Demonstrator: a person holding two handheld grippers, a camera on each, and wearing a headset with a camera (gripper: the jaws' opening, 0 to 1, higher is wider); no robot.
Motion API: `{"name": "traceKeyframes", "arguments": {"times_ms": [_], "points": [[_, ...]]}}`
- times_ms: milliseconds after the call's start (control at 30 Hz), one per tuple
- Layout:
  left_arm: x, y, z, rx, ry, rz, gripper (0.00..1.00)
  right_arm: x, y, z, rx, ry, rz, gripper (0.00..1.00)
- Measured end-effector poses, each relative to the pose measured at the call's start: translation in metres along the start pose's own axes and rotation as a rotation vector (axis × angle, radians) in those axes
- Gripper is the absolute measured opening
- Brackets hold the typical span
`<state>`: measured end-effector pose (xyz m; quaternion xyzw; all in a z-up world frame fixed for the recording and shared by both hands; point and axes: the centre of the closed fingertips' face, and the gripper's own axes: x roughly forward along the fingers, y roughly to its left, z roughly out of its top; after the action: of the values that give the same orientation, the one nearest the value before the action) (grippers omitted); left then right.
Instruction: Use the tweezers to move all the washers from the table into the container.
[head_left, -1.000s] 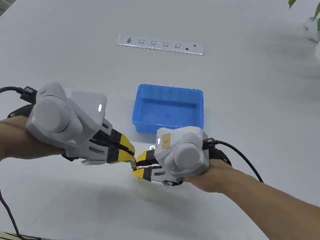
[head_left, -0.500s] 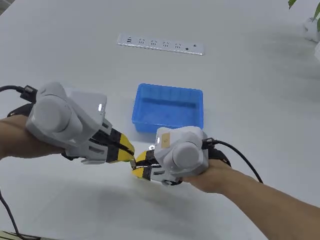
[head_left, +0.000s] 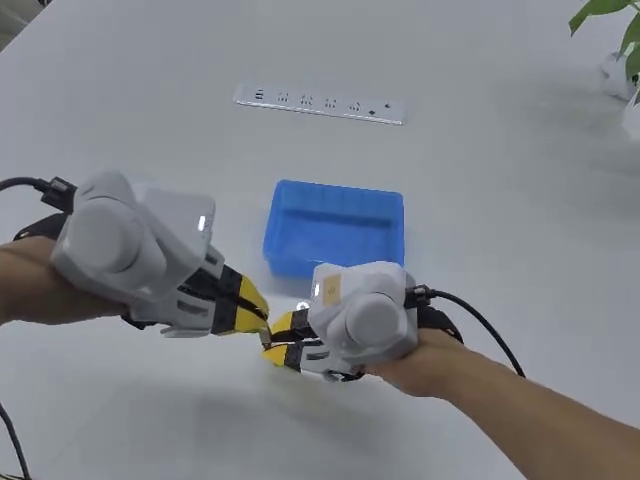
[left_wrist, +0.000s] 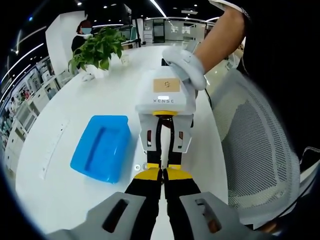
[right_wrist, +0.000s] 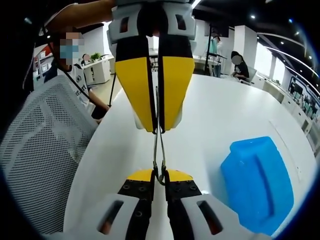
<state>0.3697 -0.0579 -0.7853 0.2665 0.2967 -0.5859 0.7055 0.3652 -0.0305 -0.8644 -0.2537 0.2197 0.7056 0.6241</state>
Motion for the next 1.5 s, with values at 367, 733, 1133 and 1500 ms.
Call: {"name": "traceKeyframes", "arguments": {"times_ms": [367, 733, 1133, 1500], "points": [[-0.009, 0.003, 0.018, 0.031, 0.005, -0.002, 0.05, -0.017, -0.004, 0.011, -0.004, -0.015, -0.018, 0.10], [-0.014, 0.013, 0.041, 0.044, -0.014, -0.007, 0.05, -0.037, -0.016, 0.020, 0.010, -0.029, -0.047, 0.10], [-0.017, 0.030, 0.062, 0.078, -0.024, -0.012, 0.05, -0.056, -0.036, 0.026, 0.027, -0.047, -0.085, 0.10], [-0.016, 0.051, 0.076, 0.105, -0.034, -0.016, 0.05, -0.070, -0.059, 0.026, 0.037, -0.048, -0.117, 0.10]]}}
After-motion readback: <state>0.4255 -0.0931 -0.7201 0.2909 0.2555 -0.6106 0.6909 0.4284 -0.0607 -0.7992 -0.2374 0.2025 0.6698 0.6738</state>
